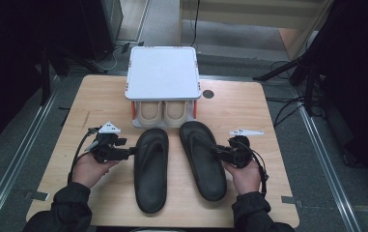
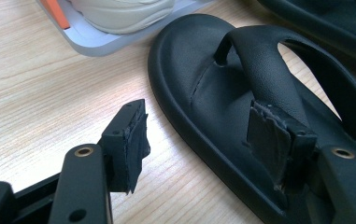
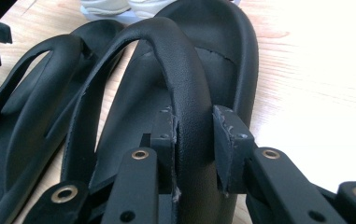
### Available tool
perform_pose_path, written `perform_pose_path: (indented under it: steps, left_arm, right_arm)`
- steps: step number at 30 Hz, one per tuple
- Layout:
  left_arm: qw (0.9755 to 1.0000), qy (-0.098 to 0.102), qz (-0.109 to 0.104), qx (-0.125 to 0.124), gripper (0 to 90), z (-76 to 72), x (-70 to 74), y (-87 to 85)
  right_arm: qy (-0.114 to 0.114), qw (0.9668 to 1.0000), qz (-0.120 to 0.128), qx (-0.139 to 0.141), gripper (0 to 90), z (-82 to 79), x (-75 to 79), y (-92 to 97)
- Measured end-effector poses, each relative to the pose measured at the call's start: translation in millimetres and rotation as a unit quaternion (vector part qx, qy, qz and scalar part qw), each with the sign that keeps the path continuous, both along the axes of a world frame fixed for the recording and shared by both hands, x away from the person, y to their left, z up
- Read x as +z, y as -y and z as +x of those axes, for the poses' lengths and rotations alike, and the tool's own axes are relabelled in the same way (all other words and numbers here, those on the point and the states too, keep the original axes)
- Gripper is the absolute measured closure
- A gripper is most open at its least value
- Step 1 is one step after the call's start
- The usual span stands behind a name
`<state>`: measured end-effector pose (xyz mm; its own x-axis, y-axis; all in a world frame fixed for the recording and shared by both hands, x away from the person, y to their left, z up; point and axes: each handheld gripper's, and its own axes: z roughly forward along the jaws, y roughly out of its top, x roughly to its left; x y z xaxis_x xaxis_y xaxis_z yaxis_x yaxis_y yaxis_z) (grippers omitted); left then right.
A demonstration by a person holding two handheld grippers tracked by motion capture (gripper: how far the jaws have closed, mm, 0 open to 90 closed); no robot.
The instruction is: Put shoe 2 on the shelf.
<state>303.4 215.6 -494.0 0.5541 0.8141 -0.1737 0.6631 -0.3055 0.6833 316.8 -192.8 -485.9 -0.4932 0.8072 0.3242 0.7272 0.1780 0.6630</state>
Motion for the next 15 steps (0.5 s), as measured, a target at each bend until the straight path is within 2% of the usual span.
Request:
perform_pose_path:
  steps: [6,15]
  left_arm:
    - [1.0000,0.001,0.002,-0.002,38.5,-0.2,-0.2,0.6]
    - [1.0000,0.001,0.004,-0.004,39.3,-0.6,-0.1,1.0]
  right_arm:
    - [-0.007,1.0000,0.001,0.003,72.2,-3.1,-2.3,-2.2]
    - [-0.016,0.9997,-0.008,0.017,72.1,-5.0,-8.1,-16.6]
